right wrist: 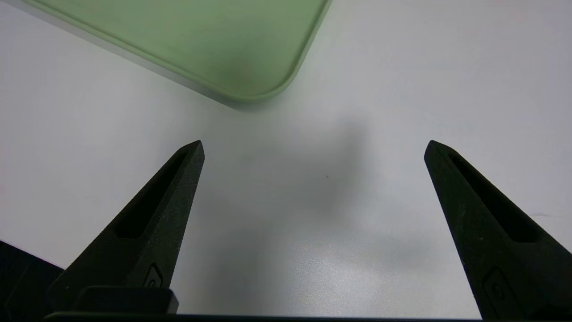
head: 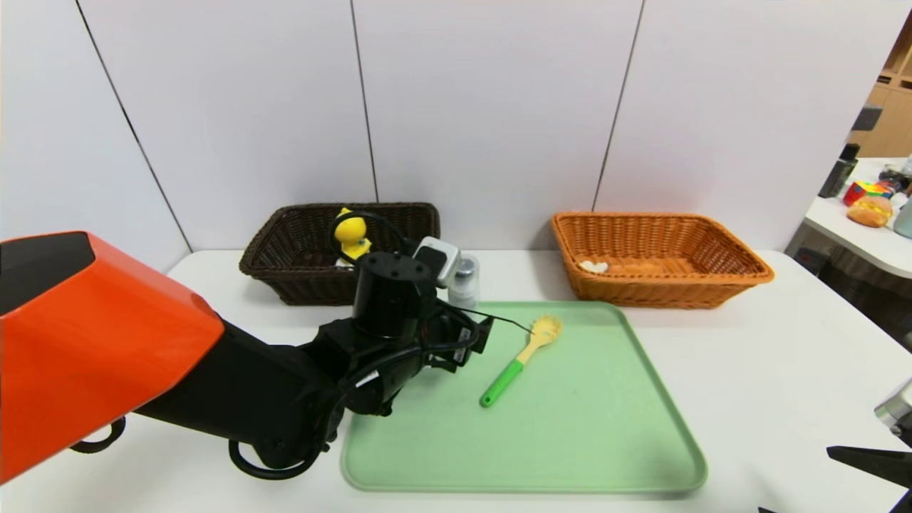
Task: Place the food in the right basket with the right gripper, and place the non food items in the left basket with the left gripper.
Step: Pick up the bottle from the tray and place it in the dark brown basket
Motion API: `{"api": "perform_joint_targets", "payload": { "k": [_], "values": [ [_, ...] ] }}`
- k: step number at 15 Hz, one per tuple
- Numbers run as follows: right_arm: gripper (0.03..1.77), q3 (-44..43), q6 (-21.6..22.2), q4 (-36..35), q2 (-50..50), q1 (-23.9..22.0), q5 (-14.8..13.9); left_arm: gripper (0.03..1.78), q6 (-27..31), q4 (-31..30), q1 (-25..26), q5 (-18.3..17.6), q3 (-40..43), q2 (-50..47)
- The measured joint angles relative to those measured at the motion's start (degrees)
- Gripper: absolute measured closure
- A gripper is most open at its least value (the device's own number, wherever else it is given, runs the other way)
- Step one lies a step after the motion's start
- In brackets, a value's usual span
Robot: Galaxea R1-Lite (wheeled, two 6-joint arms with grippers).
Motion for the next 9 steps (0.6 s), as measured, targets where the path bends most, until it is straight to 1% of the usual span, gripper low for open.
{"api": "perform_joint_targets", "payload": {
  "k": [9],
  "values": [
    [0.1, 0.1, -0.1, 0.0, 0.0, 0.0, 0.0, 0.12, 0.0, 0.1, -0.6, 0.1, -3.3, 2.4]
  ]
}}
